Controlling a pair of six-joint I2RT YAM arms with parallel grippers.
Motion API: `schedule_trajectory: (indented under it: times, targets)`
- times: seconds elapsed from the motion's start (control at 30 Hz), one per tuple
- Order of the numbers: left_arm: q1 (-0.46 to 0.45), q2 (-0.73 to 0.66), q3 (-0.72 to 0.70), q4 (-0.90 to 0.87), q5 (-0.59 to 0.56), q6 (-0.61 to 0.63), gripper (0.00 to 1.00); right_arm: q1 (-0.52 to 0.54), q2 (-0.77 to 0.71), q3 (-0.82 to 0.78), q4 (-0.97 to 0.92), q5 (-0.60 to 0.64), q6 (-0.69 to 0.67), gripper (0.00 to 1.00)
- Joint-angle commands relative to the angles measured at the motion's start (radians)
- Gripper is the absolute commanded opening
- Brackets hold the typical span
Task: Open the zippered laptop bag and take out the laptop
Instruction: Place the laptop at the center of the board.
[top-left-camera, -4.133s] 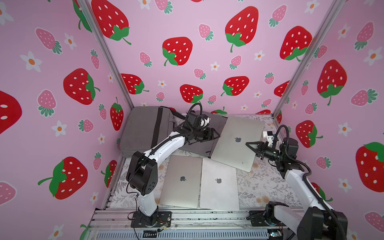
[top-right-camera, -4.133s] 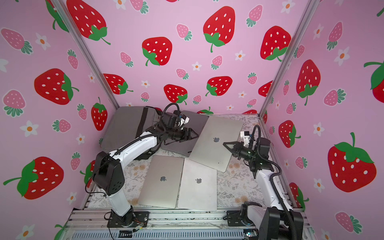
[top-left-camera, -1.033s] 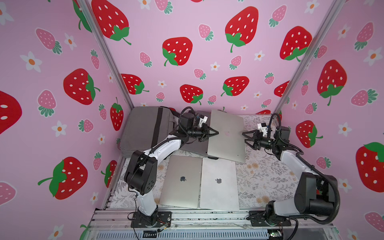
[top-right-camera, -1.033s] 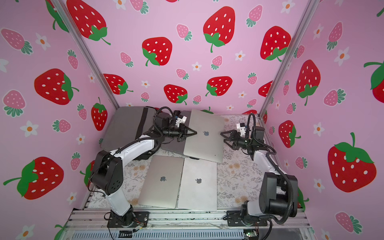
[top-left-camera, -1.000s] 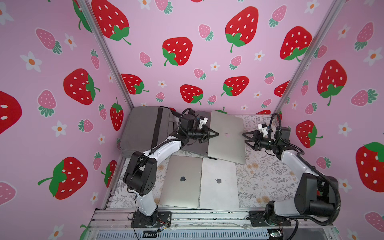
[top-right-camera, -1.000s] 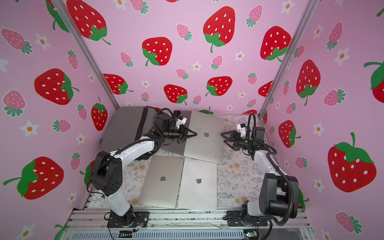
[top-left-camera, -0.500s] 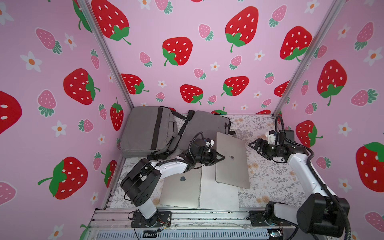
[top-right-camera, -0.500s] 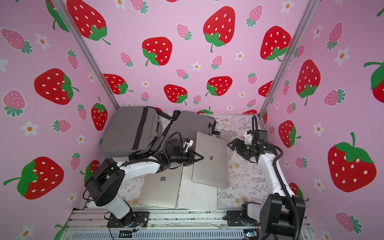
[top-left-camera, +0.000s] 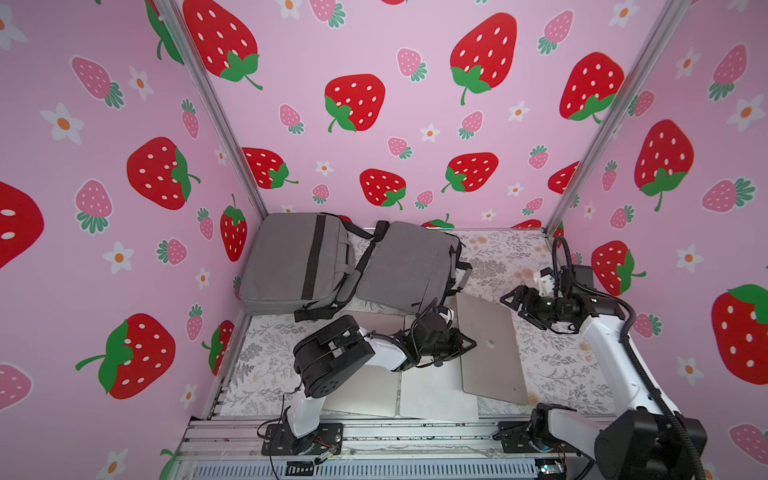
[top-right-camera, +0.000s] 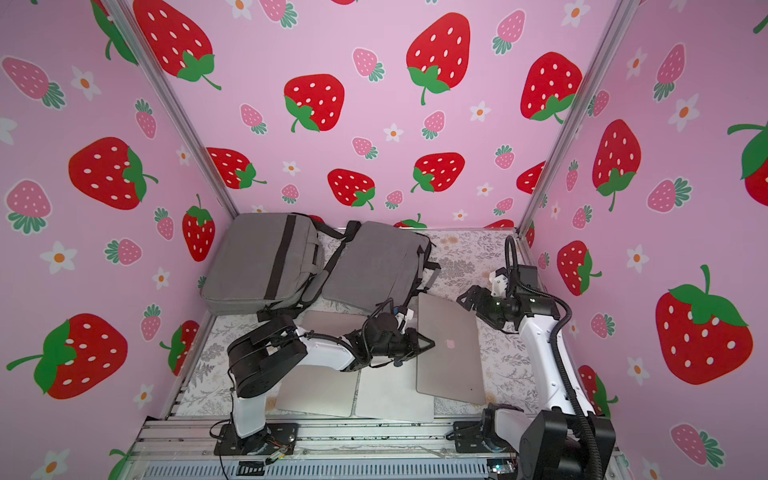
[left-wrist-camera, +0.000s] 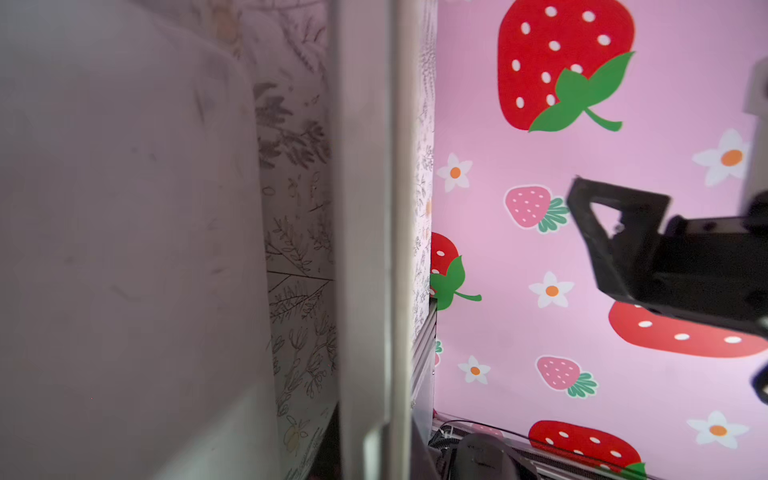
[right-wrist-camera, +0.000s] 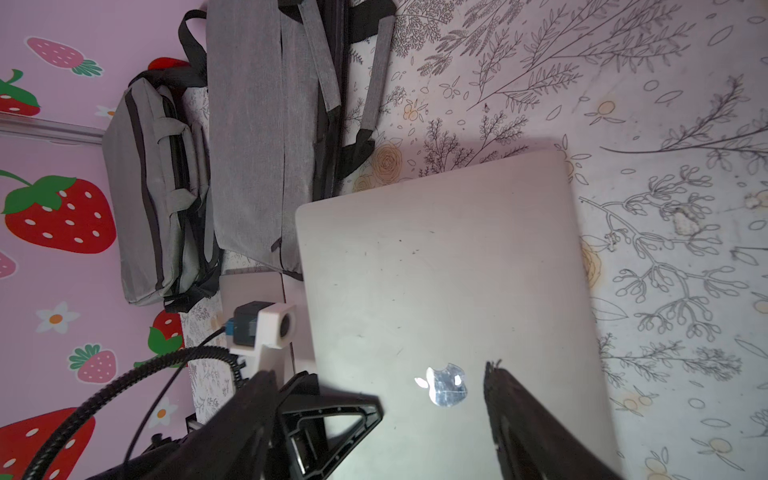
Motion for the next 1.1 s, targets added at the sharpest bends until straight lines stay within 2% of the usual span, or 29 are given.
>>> schedule_trajectory:
  times: [0.0,0.23,0.47,0.63,0.7,0.73,0.83,1.07]
  targets:
    - [-0.039,0.001,0.117,0.208,-0.048,-0.039,0.0,-0.003,-0.014,0.001,-0.052,-0.009,-0.025,0.82]
    - [-0.094,0.065,0.136,0.206,-0.111,-0.108,0.0,-0.004,-0.004,-0.025,-0.036,-0.035,-0.014,0.82]
    - [-0.14,0.142,0.206,0.189,-0.117,-0.154,0.0,-0.004,-0.006,-0.047,-0.004,-0.063,-0.01,0.81]
    - [-0.145,0.155,0.186,0.189,-0.127,-0.184,0.0,-0.004,-0.016,-0.059,0.003,-0.064,-0.008,0.81]
    - [-0.145,0.147,0.18,0.164,-0.125,-0.179,0.04,-0.004,-0.015,-0.071,0.017,-0.073,-0.002,0.81]
    - [-0.145,0.145,0.183,0.141,-0.117,-0.182,0.12,-0.004,-0.014,-0.075,0.023,-0.075,0.0,0.81]
    - [-0.144,0.138,0.18,0.097,-0.104,-0.183,0.22,-0.005,-0.013,-0.085,0.036,-0.077,0.004,0.81]
    - [-0.14,0.119,0.173,0.003,-0.083,-0.18,0.35,-0.004,-0.006,-0.096,0.06,-0.093,0.007,0.81]
